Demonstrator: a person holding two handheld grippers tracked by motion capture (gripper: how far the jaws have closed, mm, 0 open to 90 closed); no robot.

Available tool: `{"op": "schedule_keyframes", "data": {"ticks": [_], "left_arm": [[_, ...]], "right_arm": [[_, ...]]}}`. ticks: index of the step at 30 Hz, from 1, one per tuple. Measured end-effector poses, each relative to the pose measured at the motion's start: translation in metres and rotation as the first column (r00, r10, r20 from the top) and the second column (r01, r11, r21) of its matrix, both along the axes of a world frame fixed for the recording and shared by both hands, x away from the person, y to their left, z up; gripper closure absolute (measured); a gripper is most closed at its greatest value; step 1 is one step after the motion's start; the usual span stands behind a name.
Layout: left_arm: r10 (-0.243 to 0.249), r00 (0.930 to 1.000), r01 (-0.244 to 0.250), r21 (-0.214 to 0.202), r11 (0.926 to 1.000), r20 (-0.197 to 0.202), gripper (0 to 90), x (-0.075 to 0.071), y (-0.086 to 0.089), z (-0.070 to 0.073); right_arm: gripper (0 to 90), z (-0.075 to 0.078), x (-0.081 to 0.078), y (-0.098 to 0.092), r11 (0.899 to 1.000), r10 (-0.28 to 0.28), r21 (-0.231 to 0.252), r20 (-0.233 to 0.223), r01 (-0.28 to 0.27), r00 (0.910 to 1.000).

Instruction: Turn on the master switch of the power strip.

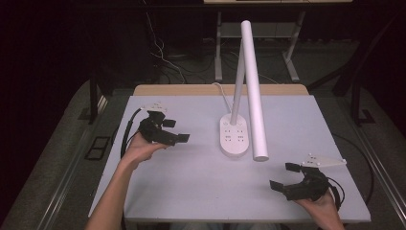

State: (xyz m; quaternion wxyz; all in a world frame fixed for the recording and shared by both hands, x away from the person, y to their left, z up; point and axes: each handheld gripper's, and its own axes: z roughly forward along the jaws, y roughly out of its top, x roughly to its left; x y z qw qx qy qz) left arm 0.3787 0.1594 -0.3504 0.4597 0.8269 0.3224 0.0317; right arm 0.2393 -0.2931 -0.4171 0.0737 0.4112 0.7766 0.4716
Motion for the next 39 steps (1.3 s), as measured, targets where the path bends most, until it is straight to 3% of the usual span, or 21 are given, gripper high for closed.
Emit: {"op": "schedule_keyframes", "data": {"ticks": [9,22,27,39], "left_arm": [[-0.026,0.9996,0.025,0.032,0.9992,0.014,7.1,0.011,-0.012,0.011],[-0.042,0.9991,0.041,0.068,0.9969,0.012,7.7,0.027,-0.027,0.015],[-0.036,0.9992,0.035,0.047,0.9983,0.019,8.5,0.034,-0.030,0.018],[-0.054,0.9983,0.053,0.080,0.9954,0.019,8.5,0.048,-0.047,0.023]], "right_arm": [[0.3,0.000,0.000,0.000,1.000,-0.001,0.002,-0.006,0.001,1.0000],[0.3,-0.001,0.000,-0.001,1.000,-0.002,0.001,-0.005,0.002,1.0000],[0.3,-0.001,0.000,-0.001,1.000,-0.004,0.003,-0.006,0.004,1.0000],[0.3,0.000,0.000,-0.001,1.000,-0.006,0.007,-0.005,0.006,1.0000]]}}
